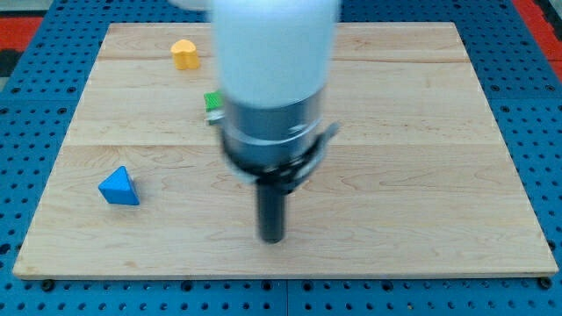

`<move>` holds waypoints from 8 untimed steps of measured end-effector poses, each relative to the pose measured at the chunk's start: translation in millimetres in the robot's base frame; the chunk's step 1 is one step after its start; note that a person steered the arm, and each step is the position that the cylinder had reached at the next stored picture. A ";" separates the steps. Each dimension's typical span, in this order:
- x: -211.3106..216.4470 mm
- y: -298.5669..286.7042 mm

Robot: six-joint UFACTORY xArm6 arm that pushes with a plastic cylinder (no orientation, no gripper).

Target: Push the blue triangle into the green blocks

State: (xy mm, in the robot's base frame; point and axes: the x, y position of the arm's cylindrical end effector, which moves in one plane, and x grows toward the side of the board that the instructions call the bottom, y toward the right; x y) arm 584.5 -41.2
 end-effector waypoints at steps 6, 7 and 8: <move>-59.3 -161.7; -75.1 -141.6; -92.4 -128.4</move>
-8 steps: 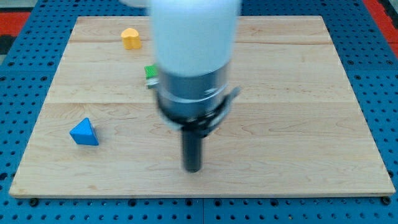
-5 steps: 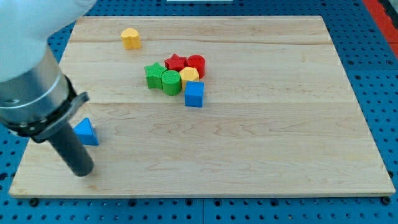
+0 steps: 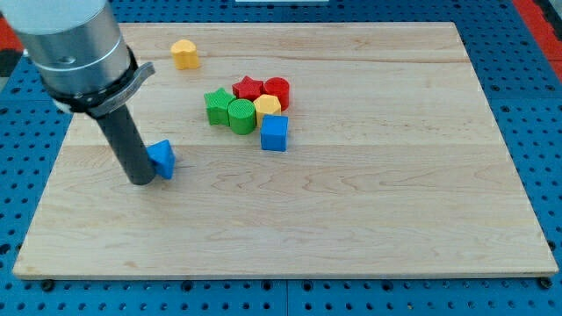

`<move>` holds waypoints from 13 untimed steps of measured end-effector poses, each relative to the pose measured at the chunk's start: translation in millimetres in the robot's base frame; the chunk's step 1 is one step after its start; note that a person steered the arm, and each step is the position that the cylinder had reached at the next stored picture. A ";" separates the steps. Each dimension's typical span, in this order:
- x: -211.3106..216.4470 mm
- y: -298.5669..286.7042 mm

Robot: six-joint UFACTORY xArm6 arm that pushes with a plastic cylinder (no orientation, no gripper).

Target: Push the blue triangle into the green blocks

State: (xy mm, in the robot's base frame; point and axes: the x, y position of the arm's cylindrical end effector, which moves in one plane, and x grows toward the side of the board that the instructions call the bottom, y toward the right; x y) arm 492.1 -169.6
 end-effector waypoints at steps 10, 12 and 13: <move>-66.3 63.1; -68.3 73.9; -59.0 56.6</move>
